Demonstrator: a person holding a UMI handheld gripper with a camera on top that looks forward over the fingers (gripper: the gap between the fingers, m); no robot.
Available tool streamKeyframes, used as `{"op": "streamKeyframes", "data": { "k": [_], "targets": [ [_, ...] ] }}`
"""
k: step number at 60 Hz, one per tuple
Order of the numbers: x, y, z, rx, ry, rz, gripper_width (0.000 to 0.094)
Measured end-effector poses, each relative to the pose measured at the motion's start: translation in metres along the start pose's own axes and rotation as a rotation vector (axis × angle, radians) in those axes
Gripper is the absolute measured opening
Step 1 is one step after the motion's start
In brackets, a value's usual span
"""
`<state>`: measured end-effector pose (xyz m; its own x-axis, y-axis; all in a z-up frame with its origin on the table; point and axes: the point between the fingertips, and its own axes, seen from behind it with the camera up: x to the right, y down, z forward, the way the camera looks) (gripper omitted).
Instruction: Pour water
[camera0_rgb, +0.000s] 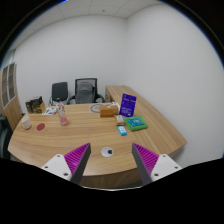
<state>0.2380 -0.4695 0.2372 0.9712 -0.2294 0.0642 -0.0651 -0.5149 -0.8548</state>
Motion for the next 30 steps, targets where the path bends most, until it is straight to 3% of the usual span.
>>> {"op": "streamKeyframes", "data": {
  "k": [16, 30],
  "targets": [
    [-0.014, 0.005, 0.013, -0.021, -0.017, -0.012, 0.0844],
    [-0.093, 0.018, 0.051, -0.062, -0.113, -0.063, 0.0850]
  ]
}}
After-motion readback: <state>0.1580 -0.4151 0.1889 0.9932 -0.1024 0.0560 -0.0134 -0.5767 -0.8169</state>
